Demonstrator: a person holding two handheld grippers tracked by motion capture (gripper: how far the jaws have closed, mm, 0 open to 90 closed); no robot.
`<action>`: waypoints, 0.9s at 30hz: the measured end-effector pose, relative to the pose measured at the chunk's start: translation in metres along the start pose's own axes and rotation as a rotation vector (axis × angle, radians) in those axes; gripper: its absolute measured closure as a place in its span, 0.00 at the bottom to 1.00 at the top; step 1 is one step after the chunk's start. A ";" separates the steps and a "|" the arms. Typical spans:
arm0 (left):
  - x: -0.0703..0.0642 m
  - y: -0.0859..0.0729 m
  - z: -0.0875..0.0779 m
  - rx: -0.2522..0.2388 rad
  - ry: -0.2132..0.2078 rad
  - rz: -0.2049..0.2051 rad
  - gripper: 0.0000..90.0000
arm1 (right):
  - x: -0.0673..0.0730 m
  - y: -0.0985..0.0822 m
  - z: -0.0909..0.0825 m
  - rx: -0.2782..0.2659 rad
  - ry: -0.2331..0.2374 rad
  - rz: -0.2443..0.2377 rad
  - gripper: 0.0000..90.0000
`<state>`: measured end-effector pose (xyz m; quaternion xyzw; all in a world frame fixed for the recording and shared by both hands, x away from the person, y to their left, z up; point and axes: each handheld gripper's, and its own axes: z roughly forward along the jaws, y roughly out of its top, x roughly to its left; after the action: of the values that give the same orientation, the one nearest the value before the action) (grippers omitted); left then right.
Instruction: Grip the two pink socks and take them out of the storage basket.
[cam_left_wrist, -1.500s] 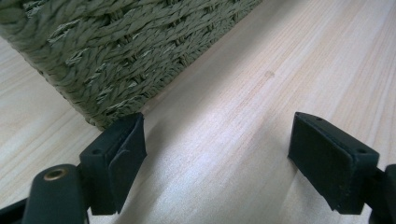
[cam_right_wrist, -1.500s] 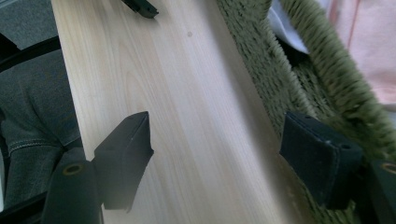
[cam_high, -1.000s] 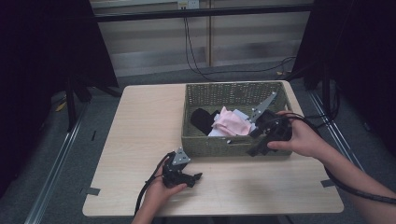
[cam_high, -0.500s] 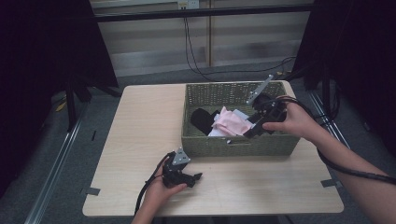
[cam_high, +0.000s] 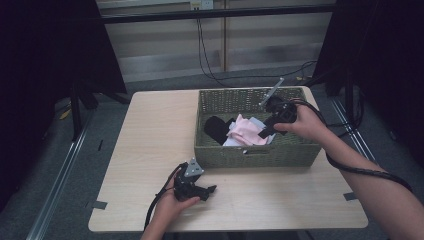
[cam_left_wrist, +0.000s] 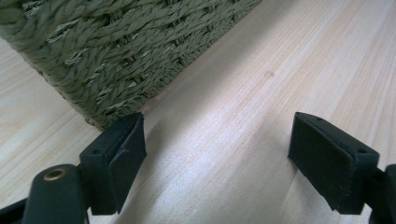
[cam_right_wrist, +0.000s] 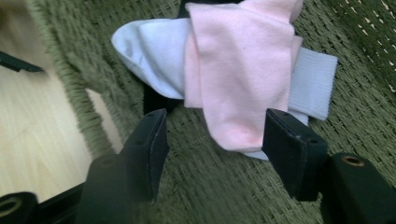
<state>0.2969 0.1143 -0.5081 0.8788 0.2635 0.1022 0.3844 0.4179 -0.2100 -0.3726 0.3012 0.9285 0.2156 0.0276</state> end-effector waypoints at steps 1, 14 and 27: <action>0.000 0.000 0.000 0.000 0.000 0.000 0.20 | -0.001 0.001 0.002 0.006 -0.002 0.000 0.47; 0.000 0.000 0.000 0.000 0.001 0.000 0.20 | -0.005 0.016 0.033 0.051 -0.019 -0.007 0.59; 0.000 0.000 0.000 -0.002 0.000 -0.002 0.20 | -0.020 0.032 0.056 0.039 -0.038 0.004 0.67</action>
<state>0.2968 0.1141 -0.5082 0.8782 0.2645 0.1018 0.3853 0.4619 -0.1766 -0.4110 0.3077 0.9311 0.1918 0.0390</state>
